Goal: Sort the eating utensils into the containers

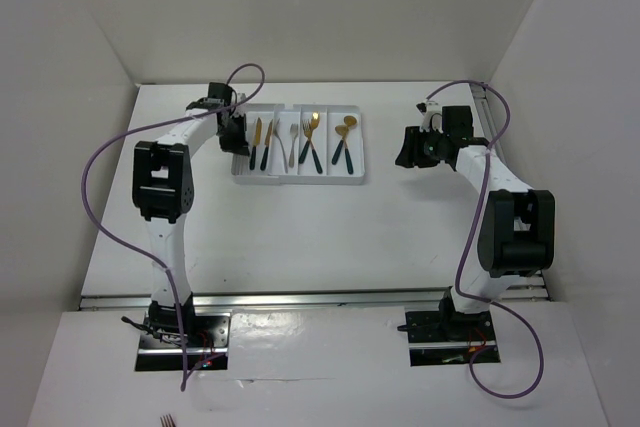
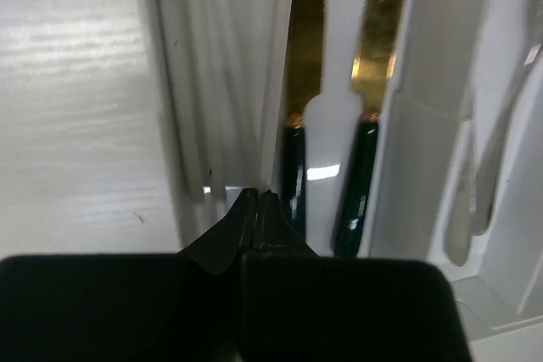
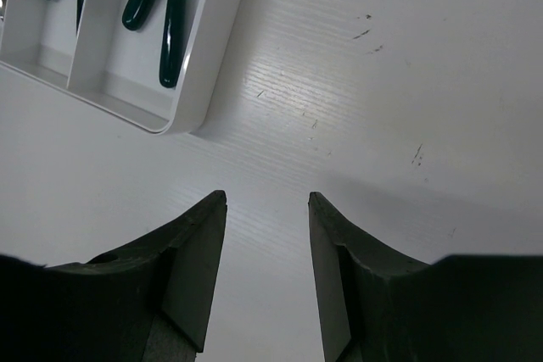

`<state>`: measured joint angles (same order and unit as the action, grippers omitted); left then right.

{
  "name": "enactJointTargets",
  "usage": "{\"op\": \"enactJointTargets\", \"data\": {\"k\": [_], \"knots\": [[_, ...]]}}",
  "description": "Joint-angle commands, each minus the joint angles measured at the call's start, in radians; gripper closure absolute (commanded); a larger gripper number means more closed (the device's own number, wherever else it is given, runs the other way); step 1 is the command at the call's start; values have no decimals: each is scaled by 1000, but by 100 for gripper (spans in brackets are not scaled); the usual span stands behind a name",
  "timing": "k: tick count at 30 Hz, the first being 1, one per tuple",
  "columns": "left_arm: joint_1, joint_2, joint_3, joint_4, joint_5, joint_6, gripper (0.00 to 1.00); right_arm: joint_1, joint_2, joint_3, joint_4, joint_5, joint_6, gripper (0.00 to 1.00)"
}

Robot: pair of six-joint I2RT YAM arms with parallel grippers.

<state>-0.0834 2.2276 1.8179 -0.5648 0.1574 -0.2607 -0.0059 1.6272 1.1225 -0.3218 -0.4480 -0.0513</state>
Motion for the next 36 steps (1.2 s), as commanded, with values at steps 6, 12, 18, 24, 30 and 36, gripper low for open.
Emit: {"op": "enactJointTargets", "data": {"k": [6,12,18,24,30,36], "knots": [[51,-52,-95,-10,-10,-8,100,7,-26,17,17,5,-18,49],[51,-83,-95,-33,-1,12,73,7,-17,17,17,5,-18,41],[39,-204,-177,78,71,40,45,7,-26,26,17,5,-18,41],[-16,-191,-149,51,60,51,54,7,-35,17,17,-4,-18,41],[-45,-128,-106,42,60,41,66,7,-44,8,17,5,-18,41],[-65,-57,-28,23,-5,32,63,7,-44,8,17,5,-18,41]]}}
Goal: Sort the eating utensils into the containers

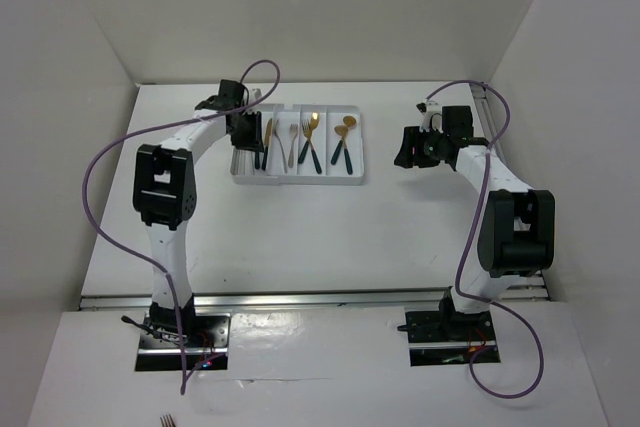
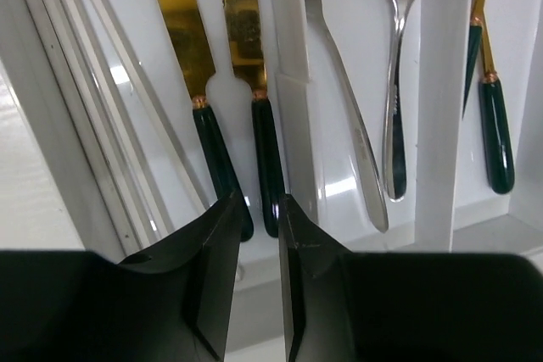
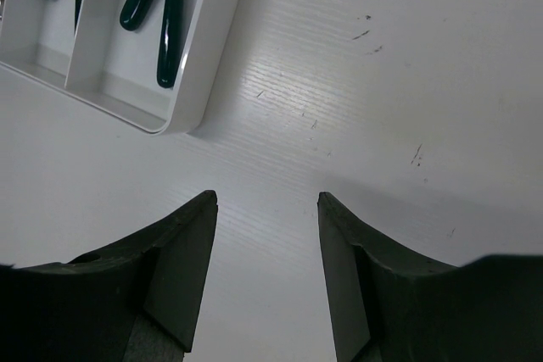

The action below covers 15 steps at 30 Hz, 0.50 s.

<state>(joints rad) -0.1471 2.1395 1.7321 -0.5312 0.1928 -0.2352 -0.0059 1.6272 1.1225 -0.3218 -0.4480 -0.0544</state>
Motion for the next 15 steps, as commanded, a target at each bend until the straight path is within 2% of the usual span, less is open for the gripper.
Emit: {"op": "enactJointTargets", "data": {"k": [1,15], "knots": [[-2,31,58,-10,-53,7,63,7,-44,8,17,5,-15,41],[-2,114,133,-13,-135,-3,62,7,-26,17,17,5,-15,41]]}}
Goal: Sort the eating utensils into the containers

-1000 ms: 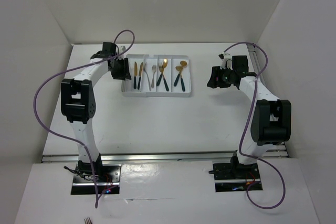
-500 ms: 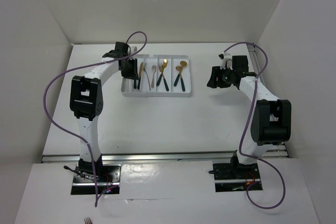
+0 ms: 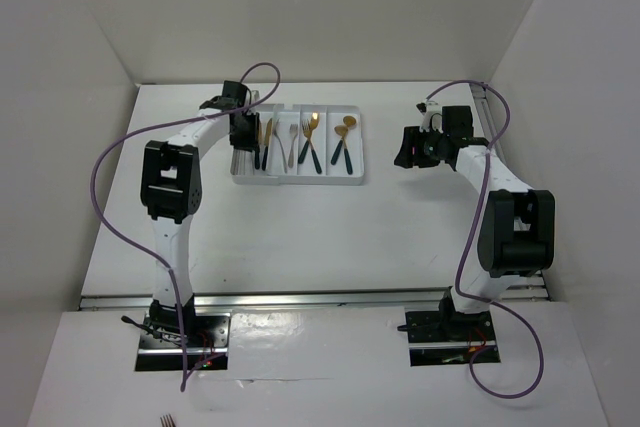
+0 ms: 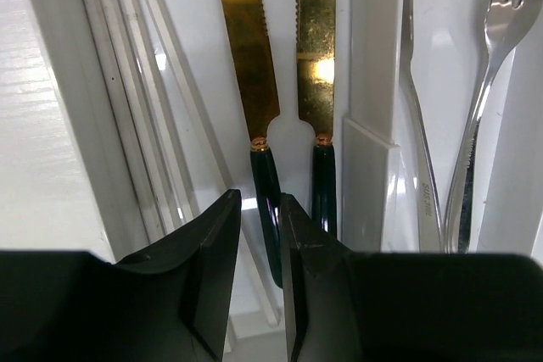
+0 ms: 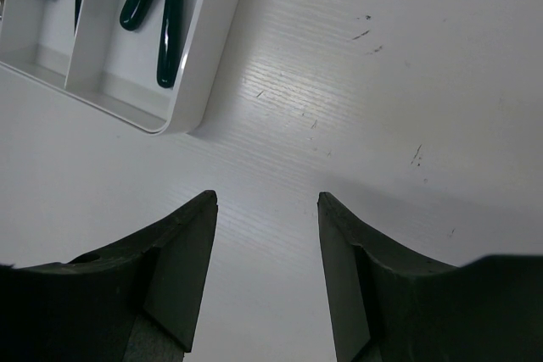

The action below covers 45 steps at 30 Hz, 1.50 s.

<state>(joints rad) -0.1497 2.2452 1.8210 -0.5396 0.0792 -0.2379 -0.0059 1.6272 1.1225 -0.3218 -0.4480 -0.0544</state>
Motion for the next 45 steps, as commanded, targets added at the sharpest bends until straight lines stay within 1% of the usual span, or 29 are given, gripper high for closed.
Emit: {"op": "enactJointTargets", "data": {"k": [1,12,19,21,23,24,27,28,32,35,36,39,45], "knots": [[1,8,44,-5,-21,0,62,7,-26,17,17,5,-15,41],[1,7,35,-5,-12,0,62,7,-17,17,7,5,-15,42],[1,-105,14,52,7,-38,62,7,-26,8,16,14,-15,42],[-30,-146,3,69,19,-28,60,7,-26,8,17,14,-15,42],[-56,-147,29,57,19,-28,60,7,-26,8,17,14,-15,42],[-80,-147,56,41,19,-28,59,7,-26,8,17,5,-15,42],[-123,-147,70,18,19,-49,58,7,-26,8,17,5,-15,42],[-132,-147,70,18,4,-61,55,7,-26,8,17,5,-15,42],[-188,-130,70,-8,-36,-95,53,7,-35,8,17,5,-15,42],[-220,-72,133,-86,-120,-132,52,7,-46,8,17,14,-24,42],[-220,-61,142,-97,-162,-159,52,7,-46,-1,17,14,-24,42],[-220,-42,153,-111,-199,-170,52,-2,-55,-10,17,14,-24,42],[-220,-65,121,-77,-240,-170,52,-2,-55,-20,17,5,-24,42]]}}
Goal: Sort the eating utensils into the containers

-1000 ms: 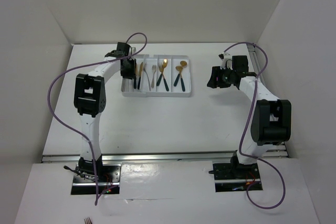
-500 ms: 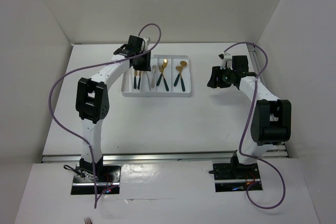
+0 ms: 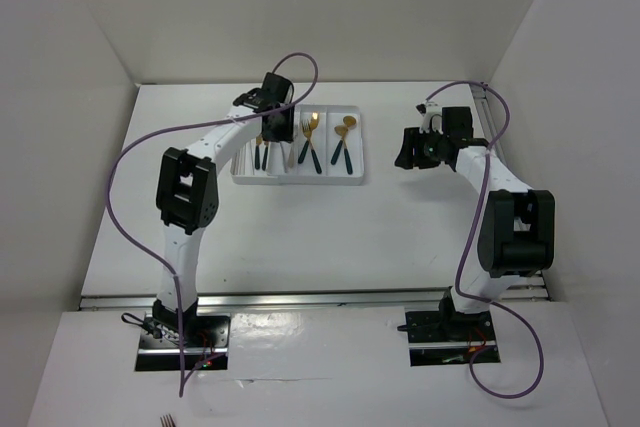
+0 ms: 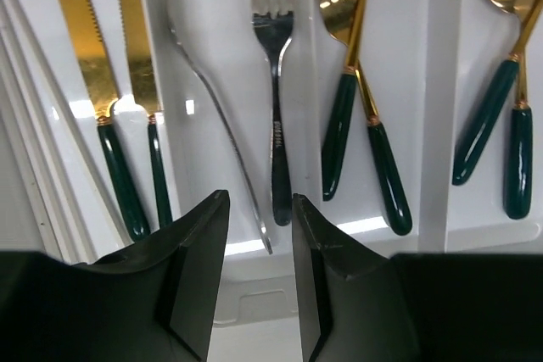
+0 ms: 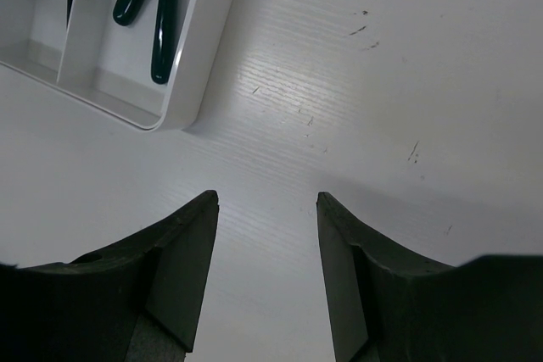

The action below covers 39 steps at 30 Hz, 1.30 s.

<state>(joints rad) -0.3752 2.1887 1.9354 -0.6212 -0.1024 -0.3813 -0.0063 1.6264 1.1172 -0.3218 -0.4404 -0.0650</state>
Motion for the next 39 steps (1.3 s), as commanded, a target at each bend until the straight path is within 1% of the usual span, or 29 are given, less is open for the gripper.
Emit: {"op": "enactJointTargets", "data": {"k": [1,7,11,13,15,22,25,39], "knots": [[5,-9,7,5,-68,-27,52,-1,-54,-14,17,-3,-13,42],[5,45,31,-18,-77,-27,52,-1,-54,-14,17,-3,-13,42],[-4,55,40,-18,-68,-27,49,-1,-54,-14,17,-3,-13,42],[-4,78,60,-18,-79,-27,45,-11,-54,-14,17,-3,-13,42],[-4,88,60,-18,-89,-18,43,-11,-54,-14,17,-3,-13,42],[-4,118,79,-28,-100,-18,43,-20,-54,-14,17,-3,-13,42],[-4,128,79,-28,-74,-18,43,-20,-54,-14,17,-3,-13,42],[-31,189,99,-28,-36,10,43,-29,-54,-23,17,-12,-13,42]]}}
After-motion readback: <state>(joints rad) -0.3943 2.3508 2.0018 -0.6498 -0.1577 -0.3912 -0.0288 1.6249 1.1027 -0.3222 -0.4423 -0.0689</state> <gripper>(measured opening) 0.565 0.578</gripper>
